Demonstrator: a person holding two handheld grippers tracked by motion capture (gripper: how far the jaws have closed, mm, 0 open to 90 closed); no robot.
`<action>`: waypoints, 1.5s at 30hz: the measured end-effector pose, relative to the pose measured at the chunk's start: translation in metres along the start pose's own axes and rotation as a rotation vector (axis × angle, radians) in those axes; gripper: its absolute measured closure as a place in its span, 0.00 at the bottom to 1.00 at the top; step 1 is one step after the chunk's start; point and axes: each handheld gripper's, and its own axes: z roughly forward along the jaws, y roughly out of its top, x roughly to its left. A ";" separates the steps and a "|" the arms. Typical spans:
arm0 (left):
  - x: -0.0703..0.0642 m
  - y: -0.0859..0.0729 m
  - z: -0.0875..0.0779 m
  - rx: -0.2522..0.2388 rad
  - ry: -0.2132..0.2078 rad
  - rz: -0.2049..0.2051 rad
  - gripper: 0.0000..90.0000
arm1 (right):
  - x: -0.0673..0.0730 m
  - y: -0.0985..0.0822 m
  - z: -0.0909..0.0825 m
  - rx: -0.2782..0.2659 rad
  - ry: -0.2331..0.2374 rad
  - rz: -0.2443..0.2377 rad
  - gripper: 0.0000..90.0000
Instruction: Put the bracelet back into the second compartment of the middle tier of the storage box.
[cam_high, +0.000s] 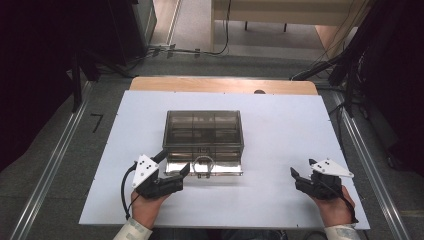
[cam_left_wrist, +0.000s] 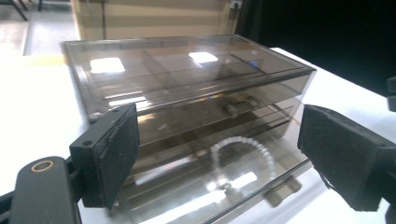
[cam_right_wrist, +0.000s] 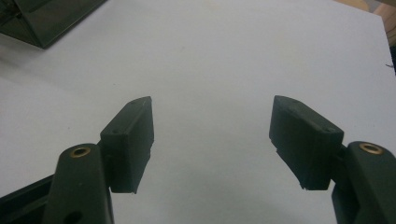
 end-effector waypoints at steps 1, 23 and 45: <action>0.003 0.000 -0.003 -0.002 0.006 0.000 0.15 | 0.000 0.000 0.000 0.000 -0.001 0.001 0.33; 0.056 -0.010 -0.043 -0.005 0.152 -0.056 0.15 | 0.001 0.000 0.000 0.003 -0.002 -0.003 0.32; 0.084 -0.021 -0.057 0.070 0.288 -0.150 0.15 | 0.000 0.000 -0.001 0.000 -0.009 -0.013 0.32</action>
